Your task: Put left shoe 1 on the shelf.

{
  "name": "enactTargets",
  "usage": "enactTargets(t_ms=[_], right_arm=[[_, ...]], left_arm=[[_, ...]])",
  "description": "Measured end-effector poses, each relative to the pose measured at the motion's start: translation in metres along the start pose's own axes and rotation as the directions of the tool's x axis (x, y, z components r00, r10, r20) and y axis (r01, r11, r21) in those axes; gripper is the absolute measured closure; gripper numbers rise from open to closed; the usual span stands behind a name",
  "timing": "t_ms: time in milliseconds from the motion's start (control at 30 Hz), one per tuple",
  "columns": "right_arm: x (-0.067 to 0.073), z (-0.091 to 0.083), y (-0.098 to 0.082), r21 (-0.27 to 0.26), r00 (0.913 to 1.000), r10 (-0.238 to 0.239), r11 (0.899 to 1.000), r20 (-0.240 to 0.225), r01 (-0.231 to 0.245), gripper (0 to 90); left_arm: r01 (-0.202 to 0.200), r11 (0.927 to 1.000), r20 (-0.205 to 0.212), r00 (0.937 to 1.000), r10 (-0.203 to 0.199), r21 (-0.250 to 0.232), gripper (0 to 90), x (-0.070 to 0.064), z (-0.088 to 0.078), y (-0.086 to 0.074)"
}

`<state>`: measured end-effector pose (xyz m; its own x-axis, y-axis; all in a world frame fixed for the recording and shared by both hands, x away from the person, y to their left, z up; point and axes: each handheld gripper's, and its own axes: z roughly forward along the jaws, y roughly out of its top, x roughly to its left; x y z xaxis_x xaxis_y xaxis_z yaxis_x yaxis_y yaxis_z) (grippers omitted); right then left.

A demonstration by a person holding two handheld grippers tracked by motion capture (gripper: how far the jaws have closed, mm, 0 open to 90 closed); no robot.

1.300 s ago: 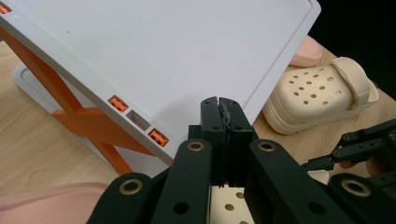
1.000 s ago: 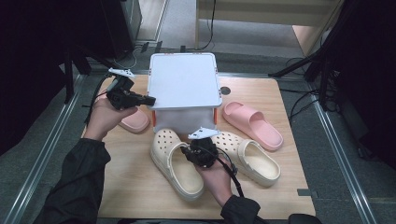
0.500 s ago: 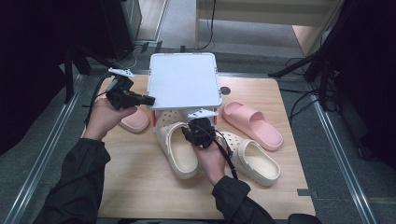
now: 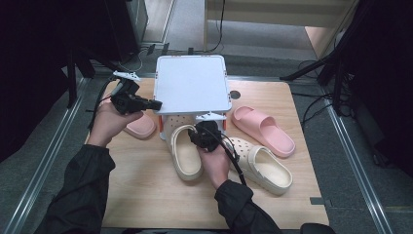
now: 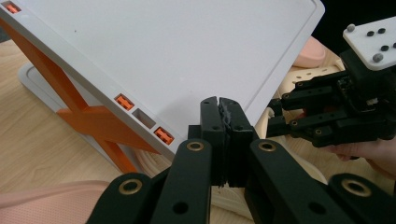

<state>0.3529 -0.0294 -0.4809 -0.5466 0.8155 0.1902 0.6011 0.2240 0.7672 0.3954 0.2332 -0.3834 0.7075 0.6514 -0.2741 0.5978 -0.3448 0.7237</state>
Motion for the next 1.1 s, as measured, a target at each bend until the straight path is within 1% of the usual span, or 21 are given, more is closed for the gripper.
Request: enactTargets(t_ms=[67, 133, 200, 267, 367, 500, 567, 600, 633, 733, 767, 833, 900, 933, 1000, 1033, 1100], right_arm=[[-0.001, -0.002, -0.001, 0.001, 0.9998, 0.001, 1.000, -0.022, -0.001, 68.8], [-0.002, -0.007, -0.001, -0.019, 0.9990, 0.003, 1.000, -0.045, -0.004, 63.8], [-0.002, -0.011, -0.001, -0.022, 0.9982, -0.002, 1.000, -0.060, 0.000, 60.5], [-0.001, -0.015, -0.001, -0.029, 0.9977, -0.013, 1.000, -0.067, 0.011, 58.8], [-0.001, -0.024, -0.002, -0.019, 0.9964, -0.025, 1.000, -0.081, 0.024, 57.6], [-0.002, -0.039, -0.004, -0.004, 0.9935, -0.050, 0.999, -0.102, 0.050, 57.7], [-0.001, -0.047, -0.005, -0.003, 0.9894, -0.078, 0.997, -0.122, 0.078, 60.9], [0.001, -0.051, -0.007, 0.000, 0.9865, -0.100, 0.995, -0.130, 0.101, 64.5], [0.002, -0.054, -0.008, 0.003, 0.9853, -0.110, 0.994, -0.131, 0.111, 67.2], [0.004, -0.064, -0.014, -0.002, 0.9766, -0.140, 0.990, -0.163, 0.142, 75.1], [0.004, -0.066, -0.018, -0.002, 0.9718, -0.144, 0.989, -0.187, 0.146, 76.7], [0.005, -0.070, -0.026, 0.013, 0.9631, -0.143, 0.989, -0.228, 0.150, 83.2], [0.005, -0.072, -0.033, 0.034, 0.9576, -0.143, 0.987, -0.250, 0.156, 90.0], [0.006, -0.073, -0.039, 0.043, 0.9531, -0.150, 0.985, -0.263, 0.167, 90.0], [0.007, -0.077, -0.047, 0.058, 0.9488, -0.166, 0.980, -0.268, 0.188, 90.0], [0.008, -0.079, -0.051, 0.064, 0.9453, -0.174, 0.978, -0.276, 0.199, 90.0], [0.009, -0.084, -0.060, 0.067, 0.9413, -0.177, 0.977, -0.288, 0.204, 90.0]], left_arm=[[0.000, 1.0000, 0.002, 1.0000, 0.000, 0.000, 89.0, 0.000, 0.000, 0.000], [0.000, 1.0000, 0.000, 1.0000, 0.000, -0.001, 88.9, 0.000, 0.000, 0.000], [-0.001, 1.0000, -0.001, 1.0000, 0.001, 0.000, 88.9, 0.000, 0.000, 0.000], [0.001, 1.0000, -0.003, 1.0000, -0.001, 0.000, 88.9, 0.000, 0.000, 0.000], [0.002, 1.0000, -0.005, 1.0000, -0.002, -0.001, 89.0, 0.000, 0.000, 0.000], [0.003, 1.0000, -0.005, 1.0000, -0.003, 0.000, 89.0, 0.000, 0.000, 0.000], [0.004, 1.0000, -0.004, 1.0000, -0.004, 0.000, 88.9, 0.000, 0.000, 0.000], [0.005, 1.0000, -0.003, 1.0000, -0.005, 0.000, 88.9, 0.000, 0.000, 0.000], [0.008, 1.0000, 0.000, 1.0000, -0.008, -0.001, 89.0, 0.000, 0.000, 0.000], [0.011, 0.9999, -0.003, 0.9999, -0.011, 0.000, 89.0, 0.000, 0.000, 0.000], [0.014, 0.9999, -0.005, 0.9999, -0.014, 0.000, 89.1, 0.000, 0.000, 0.001], [0.015, 0.9999, -0.008, 0.9999, -0.015, 0.001, 89.1, -0.001, 0.000, 0.001], [0.015, 0.9999, -0.008, 0.9999, -0.015, 0.001, 89.2, -0.001, 0.000, 0.001], [0.015, 0.9999, -0.007, 0.9999, -0.015, 0.001, 89.2, 0.000, 0.000, 0.001], [0.015, 0.9999, -0.009, 0.9998, -0.015, 0.001, 89.2, -0.001, 0.000, 0.001], [0.013, 0.9999, -0.010, 0.9999, -0.013, 0.001, 89.2, -0.001, 0.000, 0.001], [0.015, 0.9999, -0.011, 0.9998, -0.015, 0.001, 89.2, -0.001, 0.001, 0.001]])
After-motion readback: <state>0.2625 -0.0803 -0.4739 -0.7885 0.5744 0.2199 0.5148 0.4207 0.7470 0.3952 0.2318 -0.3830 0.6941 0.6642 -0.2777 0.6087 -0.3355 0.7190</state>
